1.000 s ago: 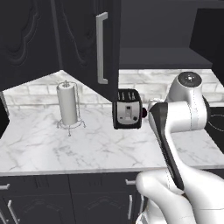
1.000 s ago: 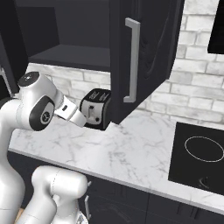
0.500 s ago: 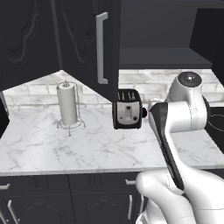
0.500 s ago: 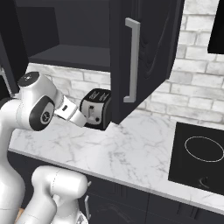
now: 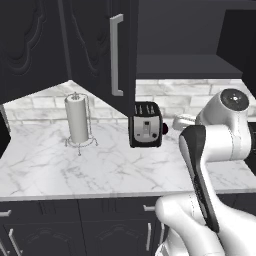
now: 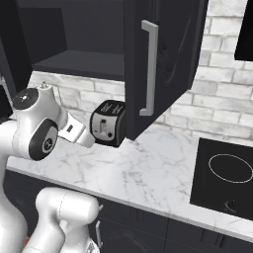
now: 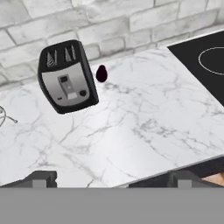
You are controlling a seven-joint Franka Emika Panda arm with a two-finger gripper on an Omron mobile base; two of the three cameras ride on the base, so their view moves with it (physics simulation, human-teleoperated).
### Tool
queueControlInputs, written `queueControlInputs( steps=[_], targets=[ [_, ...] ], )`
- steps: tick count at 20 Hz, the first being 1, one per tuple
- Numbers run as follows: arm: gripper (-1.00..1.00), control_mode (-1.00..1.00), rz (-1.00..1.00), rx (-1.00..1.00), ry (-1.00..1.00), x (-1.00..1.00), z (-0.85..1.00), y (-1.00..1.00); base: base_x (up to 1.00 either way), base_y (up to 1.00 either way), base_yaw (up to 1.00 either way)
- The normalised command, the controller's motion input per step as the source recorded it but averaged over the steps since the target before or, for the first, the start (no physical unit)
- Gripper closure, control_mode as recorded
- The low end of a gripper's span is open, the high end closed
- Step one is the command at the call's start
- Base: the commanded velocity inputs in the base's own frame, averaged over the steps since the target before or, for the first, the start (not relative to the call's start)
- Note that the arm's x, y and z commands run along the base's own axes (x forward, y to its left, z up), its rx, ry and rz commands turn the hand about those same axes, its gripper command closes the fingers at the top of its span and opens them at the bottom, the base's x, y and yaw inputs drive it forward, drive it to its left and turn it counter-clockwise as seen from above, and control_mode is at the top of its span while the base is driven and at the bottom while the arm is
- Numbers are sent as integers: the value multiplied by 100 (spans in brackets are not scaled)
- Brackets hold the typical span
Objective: Close all open cabinet doors.
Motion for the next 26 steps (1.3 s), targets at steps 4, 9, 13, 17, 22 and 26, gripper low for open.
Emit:
queueControlInputs(
  steps=[4, 9, 13, 17, 22, 26],
  targets=[
    [-100, -100, 6, 16, -5, -27, 23, 20, 0, 0, 0],
    [-100, -100, 1, 4, -2, -31, 23, 37, 0, 0, 0],
    [-100, -100, 0, 10, 0, -28, 35, 34, 0, 0, 0],
    [-100, -100, 0, 3, 1, -26, 31, 37, 0, 0, 0],
    [-100, -100, 6, 10, 0, -22, 26, 42, 0, 0, 0],
    [-100, -100, 7, 12, 0, -26, 23, 43, 0, 0, 0]
  ],
)
